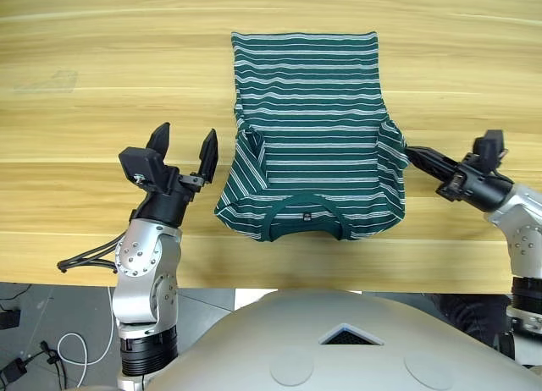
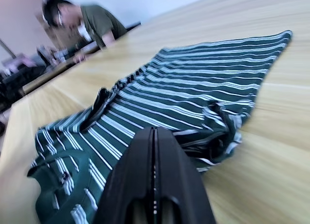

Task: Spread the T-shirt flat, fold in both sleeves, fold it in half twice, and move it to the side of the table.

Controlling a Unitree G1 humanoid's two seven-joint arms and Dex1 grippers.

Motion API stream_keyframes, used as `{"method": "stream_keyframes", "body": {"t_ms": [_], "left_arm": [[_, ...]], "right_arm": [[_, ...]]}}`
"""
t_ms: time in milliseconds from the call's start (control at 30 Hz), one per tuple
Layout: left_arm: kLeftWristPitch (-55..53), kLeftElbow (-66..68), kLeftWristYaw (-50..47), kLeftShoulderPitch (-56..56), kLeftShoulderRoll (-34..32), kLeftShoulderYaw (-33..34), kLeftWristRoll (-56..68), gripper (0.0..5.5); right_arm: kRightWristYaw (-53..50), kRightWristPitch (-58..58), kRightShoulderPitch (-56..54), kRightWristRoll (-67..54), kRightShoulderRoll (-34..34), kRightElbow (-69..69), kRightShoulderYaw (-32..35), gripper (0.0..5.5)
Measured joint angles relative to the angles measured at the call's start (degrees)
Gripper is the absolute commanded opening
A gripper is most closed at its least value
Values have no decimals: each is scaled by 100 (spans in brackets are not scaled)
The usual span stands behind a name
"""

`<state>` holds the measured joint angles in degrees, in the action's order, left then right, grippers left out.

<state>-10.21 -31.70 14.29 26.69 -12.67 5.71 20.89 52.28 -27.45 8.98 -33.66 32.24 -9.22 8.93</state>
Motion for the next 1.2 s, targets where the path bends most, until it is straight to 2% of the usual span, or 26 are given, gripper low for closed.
{"method": "stream_keyframes", "body": {"t_ms": [133, 433, 600, 700, 833, 1133, 1200], "left_arm": [[0, 13, 4, -12, 19, -54, -40, 416], [2, 97, 8, -46, 68, -138, -54, 416], [2, 83, 30, -34, 95, -160, -49, 416], [1, 60, 40, -32, 106, -232, -50, 416], [1, 53, 43, -34, 106, -251, -54, 416], [2, 57, 91, -53, 101, -336, -63, 416], [2, 53, 128, -71, 53, -306, -63, 416]], "right_arm": [[-612, 141, 132, 571, -330, -787, -715, 2], [-855, 311, 220, 827, -513, -947, -1248, 2], [-1438, 554, 327, 1855, -533, -1024, -1798, 2], [-1502, 600, 407, 2082, -489, -926, -1892, 2], [-1338, 407, 423, 1723, -523, -863, -1790, 62], [306, -768, 632, -1104, -404, -1270, -1064, 230], [570, -895, 706, -1457, -272, -1282, -894, 244]]}}
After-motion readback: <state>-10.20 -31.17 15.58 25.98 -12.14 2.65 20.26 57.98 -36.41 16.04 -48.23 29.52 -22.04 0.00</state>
